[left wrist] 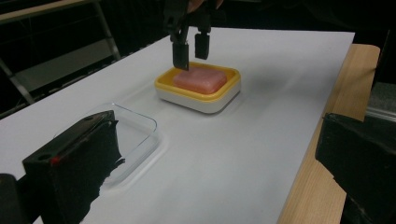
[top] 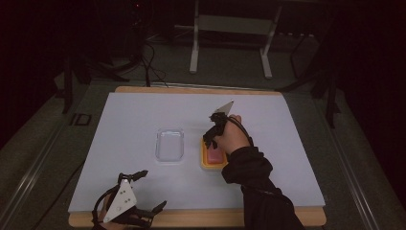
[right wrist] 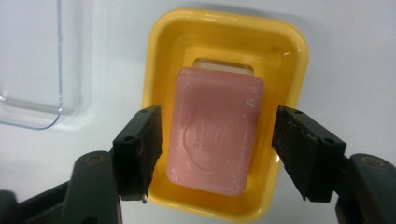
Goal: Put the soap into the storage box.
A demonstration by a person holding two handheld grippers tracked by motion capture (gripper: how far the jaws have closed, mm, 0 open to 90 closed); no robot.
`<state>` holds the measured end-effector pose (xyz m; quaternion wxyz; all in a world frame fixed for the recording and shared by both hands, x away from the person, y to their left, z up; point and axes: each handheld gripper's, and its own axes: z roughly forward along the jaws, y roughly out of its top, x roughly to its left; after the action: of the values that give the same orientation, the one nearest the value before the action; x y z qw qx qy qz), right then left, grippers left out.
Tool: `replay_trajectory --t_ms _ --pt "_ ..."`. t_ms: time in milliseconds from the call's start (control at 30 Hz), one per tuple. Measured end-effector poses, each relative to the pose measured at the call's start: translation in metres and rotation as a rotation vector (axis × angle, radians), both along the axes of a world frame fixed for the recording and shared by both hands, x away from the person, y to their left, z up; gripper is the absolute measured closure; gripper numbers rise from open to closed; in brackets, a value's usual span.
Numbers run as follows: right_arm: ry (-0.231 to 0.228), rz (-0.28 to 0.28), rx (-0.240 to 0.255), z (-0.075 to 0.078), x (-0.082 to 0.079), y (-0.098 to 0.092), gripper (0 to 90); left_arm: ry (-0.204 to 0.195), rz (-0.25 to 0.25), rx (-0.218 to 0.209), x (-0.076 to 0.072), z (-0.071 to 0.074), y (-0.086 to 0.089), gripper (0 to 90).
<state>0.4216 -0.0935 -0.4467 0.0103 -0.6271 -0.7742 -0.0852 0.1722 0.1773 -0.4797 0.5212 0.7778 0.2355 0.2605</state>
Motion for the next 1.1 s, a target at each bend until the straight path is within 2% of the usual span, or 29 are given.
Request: replay_trajectory --t_ms 100,167,300,433,600,700,967,1100 --pt "-0.035 0.038 0.028 0.005 -0.003 -0.005 32.1 0.001 -0.001 0.002 0.0 0.0 0.0 0.4" --pt "-0.047 0.088 0.039 0.008 -0.005 -0.009 31.0 0.001 0.0 0.001 0.0 0.0 0.0 0.4" --pt "-0.076 0.109 0.077 0.011 -0.008 -0.019 30.9 0.001 0.002 0.003 0.0 0.0 0.0 0.4" --pt "-0.096 0.136 0.087 0.01 -0.012 -0.027 30.0 0.001 0.003 0.002 0.0 -0.001 -0.001 0.4" --pt "-0.191 0.249 0.111 0.011 -0.02 -0.033 27.7 0.0 0.004 0.004 0.0 -0.001 -0.001 0.4" --pt "-0.208 0.315 0.124 0.009 -0.024 -0.04 26.1 0.001 0.004 0.004 0.0 -0.001 -0.001 0.4" --pt "-0.264 0.357 0.144 0.011 -0.036 -0.066 25.9 0.001 0.003 0.003 0.0 -0.001 -0.001 0.4" --pt "-0.287 0.355 0.161 0.013 -0.045 -0.081 26.0 0.003 0.001 0.007 0.0 -0.001 -0.002 0.4"
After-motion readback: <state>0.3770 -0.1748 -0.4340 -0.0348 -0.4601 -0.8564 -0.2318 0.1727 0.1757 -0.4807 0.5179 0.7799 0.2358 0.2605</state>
